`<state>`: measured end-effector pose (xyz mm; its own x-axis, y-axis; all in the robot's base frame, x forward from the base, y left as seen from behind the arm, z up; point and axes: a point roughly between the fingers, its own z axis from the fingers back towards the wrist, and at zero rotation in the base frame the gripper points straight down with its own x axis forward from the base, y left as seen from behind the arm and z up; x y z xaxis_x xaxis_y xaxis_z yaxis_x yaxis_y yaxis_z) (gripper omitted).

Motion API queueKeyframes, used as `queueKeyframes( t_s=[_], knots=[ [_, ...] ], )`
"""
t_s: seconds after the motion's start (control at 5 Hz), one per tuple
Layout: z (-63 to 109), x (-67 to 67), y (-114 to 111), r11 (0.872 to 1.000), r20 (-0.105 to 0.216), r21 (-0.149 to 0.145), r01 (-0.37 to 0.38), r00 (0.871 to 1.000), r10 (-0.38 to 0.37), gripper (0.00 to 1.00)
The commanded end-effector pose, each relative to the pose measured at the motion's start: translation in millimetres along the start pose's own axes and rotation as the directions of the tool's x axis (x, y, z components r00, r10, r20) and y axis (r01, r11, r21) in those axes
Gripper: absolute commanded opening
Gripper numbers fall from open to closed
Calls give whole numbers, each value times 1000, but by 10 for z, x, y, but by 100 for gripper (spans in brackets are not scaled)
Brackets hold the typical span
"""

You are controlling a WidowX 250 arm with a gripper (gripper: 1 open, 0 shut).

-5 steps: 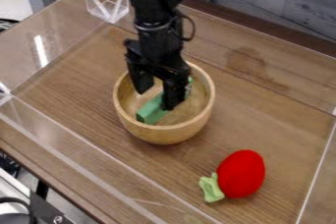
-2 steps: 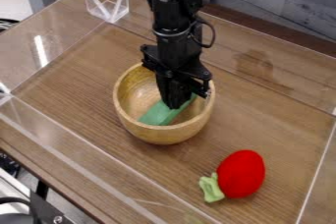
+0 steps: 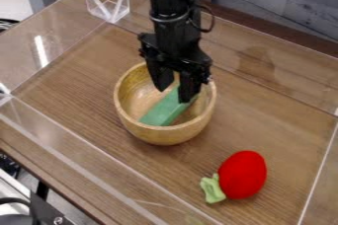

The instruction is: Remove the green stick from the brown bowl and put it on the table

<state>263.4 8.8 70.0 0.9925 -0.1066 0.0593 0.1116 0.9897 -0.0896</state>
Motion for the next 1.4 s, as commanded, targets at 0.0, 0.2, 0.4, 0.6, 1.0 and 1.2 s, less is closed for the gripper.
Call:
queueKeyframes(
  t_s=[0.0,0.2,0.4,0.6,1.0,1.2],
  knots=[
    [126,61,55,1000,58,19,-10,998,9,0],
    [1,4,85,998,43,4,67,997,-67,100],
    [-106,-33,96,993,43,-10,120,992,-120,100],
    [-137,-31,113,995,46,-5,99,994,-99,0],
    [-116,-34,93,1000,52,-2,30,998,-30,100],
    [-142,-16,79,1000,51,-3,12,999,-12,0]
  ],
)
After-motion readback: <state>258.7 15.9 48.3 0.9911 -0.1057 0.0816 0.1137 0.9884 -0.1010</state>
